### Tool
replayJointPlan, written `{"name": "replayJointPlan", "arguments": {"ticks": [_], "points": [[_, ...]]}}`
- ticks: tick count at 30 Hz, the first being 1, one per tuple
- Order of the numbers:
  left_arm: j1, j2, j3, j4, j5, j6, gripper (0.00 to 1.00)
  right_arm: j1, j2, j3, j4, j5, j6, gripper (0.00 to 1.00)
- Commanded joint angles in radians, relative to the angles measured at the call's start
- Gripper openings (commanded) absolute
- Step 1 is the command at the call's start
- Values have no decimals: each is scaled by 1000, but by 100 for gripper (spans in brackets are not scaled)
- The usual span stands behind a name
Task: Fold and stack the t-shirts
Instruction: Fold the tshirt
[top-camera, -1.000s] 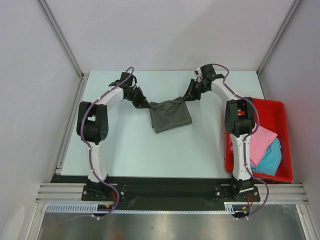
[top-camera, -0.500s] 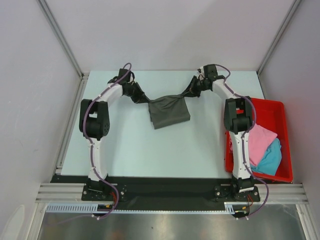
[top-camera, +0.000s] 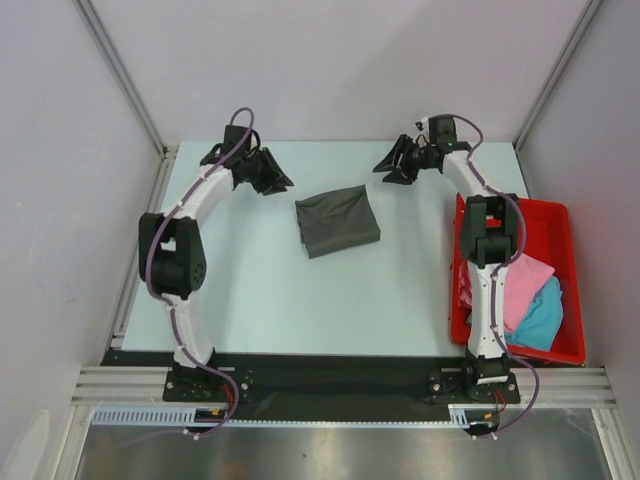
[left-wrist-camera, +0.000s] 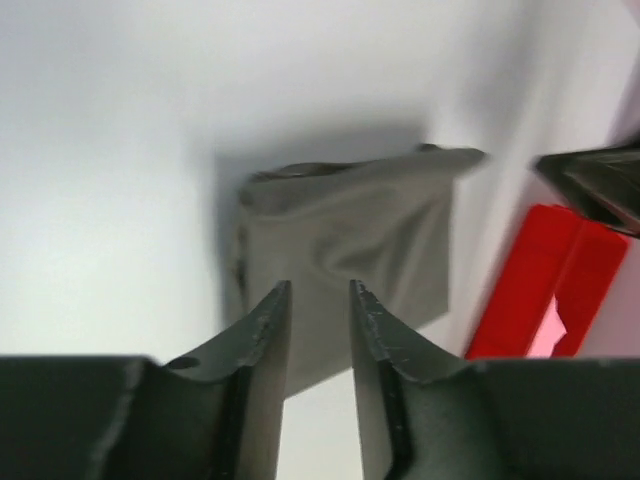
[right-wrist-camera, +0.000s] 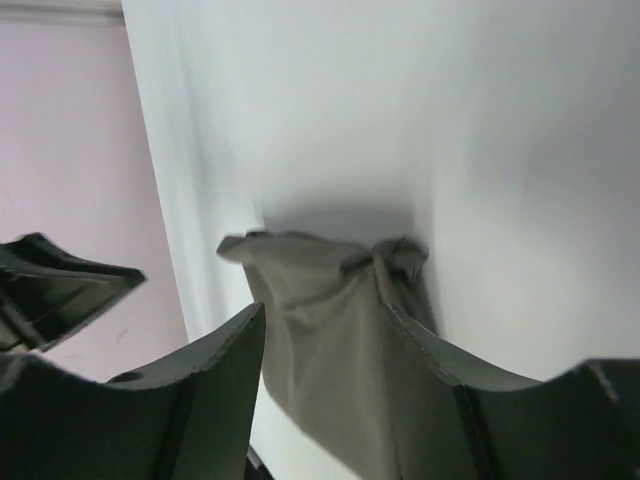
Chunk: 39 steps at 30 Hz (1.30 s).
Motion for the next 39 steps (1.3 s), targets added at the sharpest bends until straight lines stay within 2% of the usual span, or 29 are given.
{"name": "replayJointPlan", "arguments": {"ticks": [1, 2, 3, 5, 6, 8, 9, 11, 14, 22, 31, 34, 36, 39], "points": [[-62, -173, -153, 211, 49, -30, 33, 59, -166, -161, 80, -31, -18, 54], [-82, -179, -198, 284, 91, -59, 28, 85, -201, -205, 123, -45, 20, 51], [-91, -169, -235, 427, 181, -135, 24, 99, -211, -247, 215, -57, 46, 44], [-125, -132, -306, 619, 247, -206, 14, 135, -215, -331, 280, -71, 98, 35], [-137, -95, -315, 663, 273, -248, 13, 143, -217, -359, 361, -73, 114, 25], [-160, -66, -341, 778, 274, -274, 12, 162, -220, -451, 471, -65, 194, 14], [-163, -28, -346, 803, 271, -300, 12, 165, -209, -477, 607, -65, 228, 8], [-169, 9, -355, 899, 277, -332, 12, 169, -182, -505, 679, -71, 275, 6], [-169, 69, -358, 965, 286, -375, 11, 171, -122, -480, 687, -67, 282, 6], [-153, 192, -311, 987, 234, -371, 11, 143, 42, -368, 748, -45, 308, 7], [-102, 245, -242, 944, 220, -356, 13, 94, 104, -293, 796, -30, 410, 14], [-65, 247, -207, 900, 231, -331, 15, 68, 99, -235, 736, -51, 395, 14], [-61, 238, -136, 800, 250, -274, 16, 48, 61, -184, 592, -47, 317, 15], [-65, 216, -66, 738, 322, -250, 25, 35, 21, -91, 379, -82, 237, 17]]}}
